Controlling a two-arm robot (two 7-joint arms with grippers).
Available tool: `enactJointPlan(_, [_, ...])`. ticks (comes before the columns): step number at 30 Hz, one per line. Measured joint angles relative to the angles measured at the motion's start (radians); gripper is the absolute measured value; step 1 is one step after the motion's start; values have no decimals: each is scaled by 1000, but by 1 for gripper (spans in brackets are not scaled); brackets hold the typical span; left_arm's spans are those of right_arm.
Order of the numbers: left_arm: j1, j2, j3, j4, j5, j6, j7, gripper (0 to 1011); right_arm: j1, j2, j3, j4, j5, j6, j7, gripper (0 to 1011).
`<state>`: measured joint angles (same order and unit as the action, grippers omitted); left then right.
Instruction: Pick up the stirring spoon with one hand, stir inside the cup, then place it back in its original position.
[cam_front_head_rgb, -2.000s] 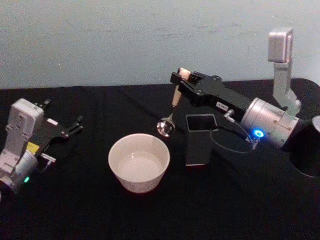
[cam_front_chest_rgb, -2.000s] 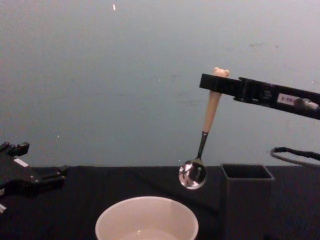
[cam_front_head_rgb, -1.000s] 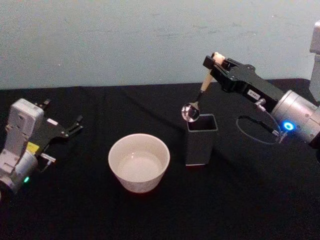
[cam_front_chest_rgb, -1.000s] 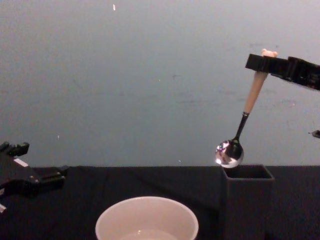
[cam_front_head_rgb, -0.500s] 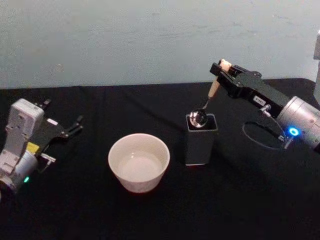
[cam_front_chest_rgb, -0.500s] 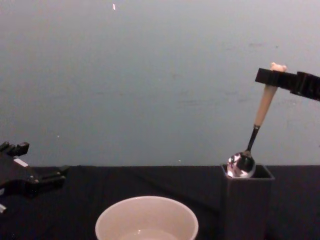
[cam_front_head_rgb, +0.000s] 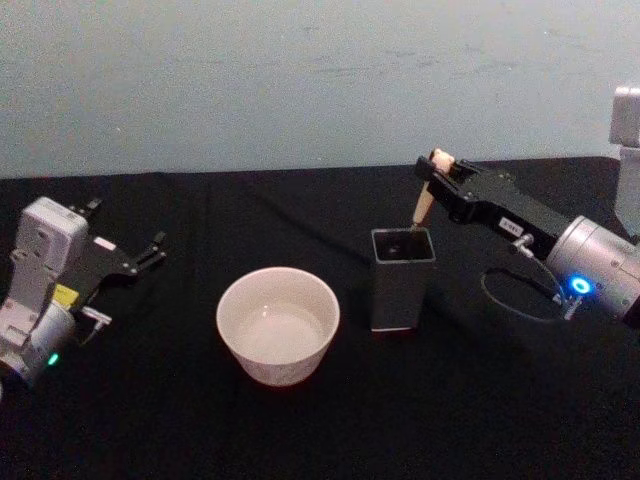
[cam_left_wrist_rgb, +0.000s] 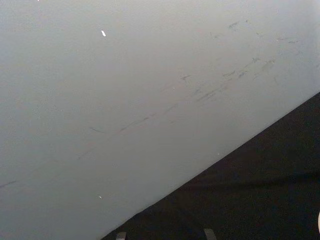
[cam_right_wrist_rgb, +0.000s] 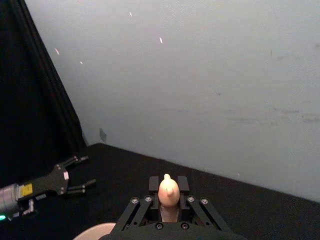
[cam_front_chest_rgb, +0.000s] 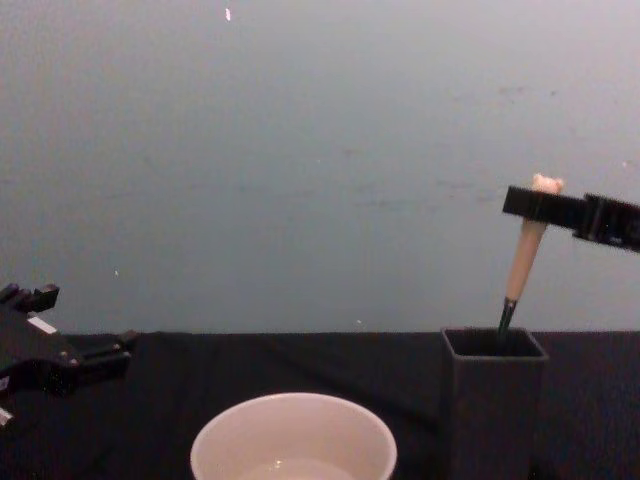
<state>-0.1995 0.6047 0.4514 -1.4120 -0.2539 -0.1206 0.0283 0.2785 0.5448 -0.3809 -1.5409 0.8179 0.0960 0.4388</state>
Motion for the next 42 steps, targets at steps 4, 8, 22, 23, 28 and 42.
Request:
enactJointPlan(4, [0, 0, 0, 0, 0, 0, 0, 1001, 2, -7, -11, 22, -14, 8, -8, 214])
enactJointPlan(8, [0, 0, 0, 0, 0, 0, 0, 1001, 7, -12, -22, 41, -30, 15, -11, 214])
enactJointPlan(22, [0, 0, 0, 0, 0, 0, 0, 1001, 17, -36, -36, 97, -70, 27, -12, 214])
enactJointPlan(23, [0, 0, 0, 0, 0, 0, 0, 1001, 17, -37, -36, 99, -71, 28, -12, 214])
enactJointPlan(28, [0, 0, 0, 0, 0, 0, 0, 1001, 18, -43, -35, 112, -77, 35, -11, 214])
enactJointPlan(42, [0, 0, 0, 0, 0, 0, 0, 1001, 18, -52, -33, 125, -93, 49, -12, 214])
